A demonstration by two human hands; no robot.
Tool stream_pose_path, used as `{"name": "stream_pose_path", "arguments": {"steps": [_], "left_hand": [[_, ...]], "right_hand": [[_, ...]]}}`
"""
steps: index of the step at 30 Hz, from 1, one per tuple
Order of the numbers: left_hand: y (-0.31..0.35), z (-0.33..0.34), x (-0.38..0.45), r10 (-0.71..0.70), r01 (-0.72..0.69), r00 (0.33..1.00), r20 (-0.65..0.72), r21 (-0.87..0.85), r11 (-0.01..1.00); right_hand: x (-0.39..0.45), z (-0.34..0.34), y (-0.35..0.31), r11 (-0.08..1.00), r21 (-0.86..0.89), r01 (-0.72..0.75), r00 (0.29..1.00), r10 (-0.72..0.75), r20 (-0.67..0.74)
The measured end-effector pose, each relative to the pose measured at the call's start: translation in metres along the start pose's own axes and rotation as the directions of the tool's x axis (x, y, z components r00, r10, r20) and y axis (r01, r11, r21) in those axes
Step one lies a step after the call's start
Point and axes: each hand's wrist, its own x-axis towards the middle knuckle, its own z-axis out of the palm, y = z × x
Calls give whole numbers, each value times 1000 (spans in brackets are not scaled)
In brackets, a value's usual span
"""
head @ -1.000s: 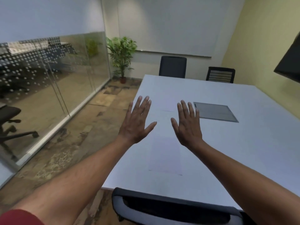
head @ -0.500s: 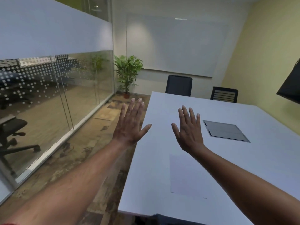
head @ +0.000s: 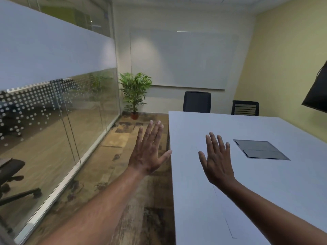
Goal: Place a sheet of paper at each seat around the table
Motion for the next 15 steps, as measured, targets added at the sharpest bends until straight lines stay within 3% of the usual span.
{"name": "stream_pose_path", "arguments": {"steps": [15], "left_hand": [[-123,139,134,112,-109,993,44,-58,992]], "right_hand": [[160,130,-4,987,-58,-147,989,146,-17]]}}
